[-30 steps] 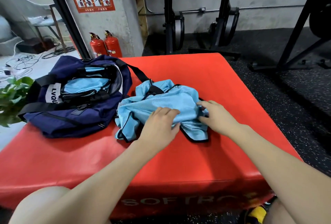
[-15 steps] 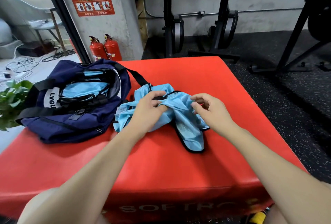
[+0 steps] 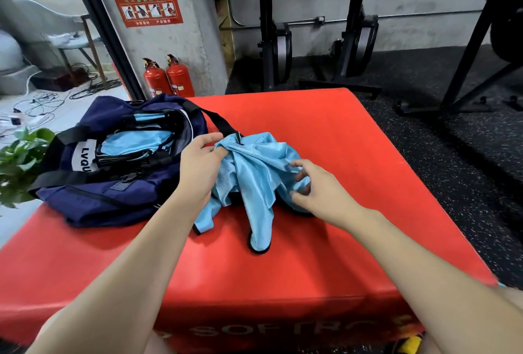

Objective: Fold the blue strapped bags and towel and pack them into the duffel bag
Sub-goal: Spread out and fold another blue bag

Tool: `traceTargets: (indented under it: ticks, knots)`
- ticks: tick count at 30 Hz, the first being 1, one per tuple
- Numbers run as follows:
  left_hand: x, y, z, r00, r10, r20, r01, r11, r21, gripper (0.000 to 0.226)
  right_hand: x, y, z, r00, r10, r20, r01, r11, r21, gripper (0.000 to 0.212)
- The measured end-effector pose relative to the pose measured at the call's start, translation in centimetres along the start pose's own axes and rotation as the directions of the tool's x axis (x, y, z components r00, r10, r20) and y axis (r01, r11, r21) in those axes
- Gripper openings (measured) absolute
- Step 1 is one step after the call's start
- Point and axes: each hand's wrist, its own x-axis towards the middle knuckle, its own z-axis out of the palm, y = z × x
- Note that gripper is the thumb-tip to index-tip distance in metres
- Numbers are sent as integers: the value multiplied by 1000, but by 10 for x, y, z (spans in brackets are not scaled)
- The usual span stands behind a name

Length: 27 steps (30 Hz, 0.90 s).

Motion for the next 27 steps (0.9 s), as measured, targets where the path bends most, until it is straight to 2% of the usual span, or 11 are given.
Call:
traceTargets:
  ticks: [4, 7, 10, 12, 13, 17, 20, 22, 24, 26, 27]
  knots:
    - [2, -5, -7, 1000, 11, 12, -12, 996, 93, 33, 4, 5, 4, 999, 51, 2, -51, 994, -96, 60]
    - [0, -7, -7, 999, 32, 12, -34, 986, 163, 36, 13, 7, 6, 998, 67, -7, -67, 995, -68, 68]
    - [-7, -6, -7, 992, 126, 18, -126, 958, 257, 35, 22, 8, 9, 995, 98, 18, -97, 993, -63, 43]
    - [-14, -6, -6, 967, 251, 44, -250, 900, 357, 34, 25, 6, 12, 995, 102, 3, -101, 992, -76, 10]
    - [-18, -7, -6, 949, 305, 76, -309, 864, 397, 34, 26, 5, 13, 994, 107, -14, -107, 992, -59, 5]
    - [-30, -14, -5, 886, 382, 262, -463, 749, 473, 38, 28, -5, 10, 988, 96, -120, -89, 994, 58, 13]
    - [-28, -26, -6, 863, 430, 266, -501, 662, 557, 41, 24, -13, 0, 982, 88, -169, -59, 984, 170, 12]
    - [-26, -30, -6, 803, 548, 232, -557, 554, 619, 40, 21, -16, -8, 995, 88, -45, -76, 971, 225, 13]
    - [-31, -32, -2, 721, 633, 282, -655, 488, 577, 37, 16, -16, -12, 975, 84, 206, -133, 962, 237, 10]
    - [-42, -34, 3, 689, 605, 399, -719, 501, 482, 33, 10, -16, -12, 912, 80, 402, -158, 974, 165, 3]
    - [-47, -36, 5, 689, 558, 462, -724, 533, 437, 31, 6, -18, -10, 893, 75, 445, -144, 982, 124, 10]
